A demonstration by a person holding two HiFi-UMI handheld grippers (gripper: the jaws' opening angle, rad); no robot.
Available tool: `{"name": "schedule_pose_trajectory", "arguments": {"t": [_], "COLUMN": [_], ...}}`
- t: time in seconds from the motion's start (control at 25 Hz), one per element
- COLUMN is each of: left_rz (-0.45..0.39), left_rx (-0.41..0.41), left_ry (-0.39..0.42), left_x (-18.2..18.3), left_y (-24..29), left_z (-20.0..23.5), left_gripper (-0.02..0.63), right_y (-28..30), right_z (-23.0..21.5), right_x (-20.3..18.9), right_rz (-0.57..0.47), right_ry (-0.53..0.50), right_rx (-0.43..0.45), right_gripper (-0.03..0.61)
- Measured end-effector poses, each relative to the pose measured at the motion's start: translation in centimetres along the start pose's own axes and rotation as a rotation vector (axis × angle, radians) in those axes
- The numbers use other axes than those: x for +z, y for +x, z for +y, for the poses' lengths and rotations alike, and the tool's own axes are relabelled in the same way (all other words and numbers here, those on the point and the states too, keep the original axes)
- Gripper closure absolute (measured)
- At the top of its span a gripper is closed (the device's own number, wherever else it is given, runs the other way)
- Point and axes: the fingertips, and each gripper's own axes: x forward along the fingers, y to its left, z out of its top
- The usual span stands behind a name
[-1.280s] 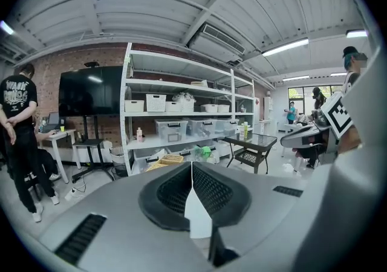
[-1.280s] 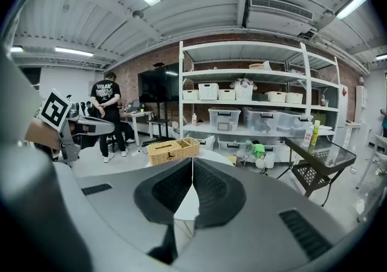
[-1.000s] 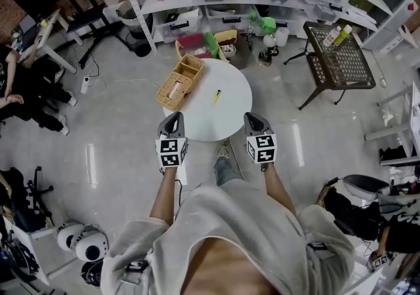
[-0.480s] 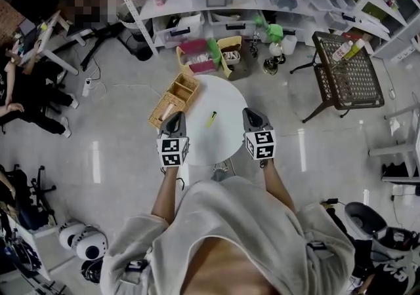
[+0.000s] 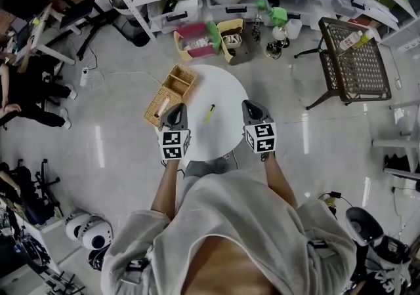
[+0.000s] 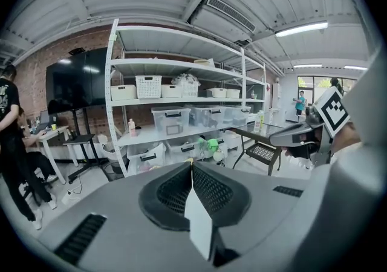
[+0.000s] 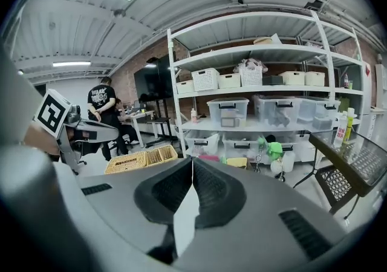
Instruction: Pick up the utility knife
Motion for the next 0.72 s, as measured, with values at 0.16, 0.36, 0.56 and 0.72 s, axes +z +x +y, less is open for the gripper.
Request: {"name": "schedule_pose_trajectory", "arguments": {"t": [0.16, 0.36, 0.56, 0.72], "left_rz": [0.029, 0.070, 0.112, 0.141], "left_rx": [-0.021, -0.058, -0.098, -0.120], "left_ry": [0.002, -0.007, -0.009, -0.019], "left_x": [-1.0, -2.7, -4.7, -6.4], "left_y": [0.8, 1.7, 2.6, 3.0], "left_z": [-0.4, -0.5, -1.2, -1.6], "left_gripper": [0.591, 0.591, 0.591, 0.591], "right_y": [0.4, 0.7, 0.1, 0.0], "right_z": [-0.1, 0.7, 1.2, 1.9], "right_x": [-1.4, -2.7, -4.9, -6.7], "right_rz": [0.033, 0.077, 0.125, 0.166], "right_ry": [0.014, 0.024, 0.041, 0.048], "right_rx": [0.002, -0.001, -0.009, -0.011], "right_gripper": [0.546, 0.546, 0.546, 0.546]}}
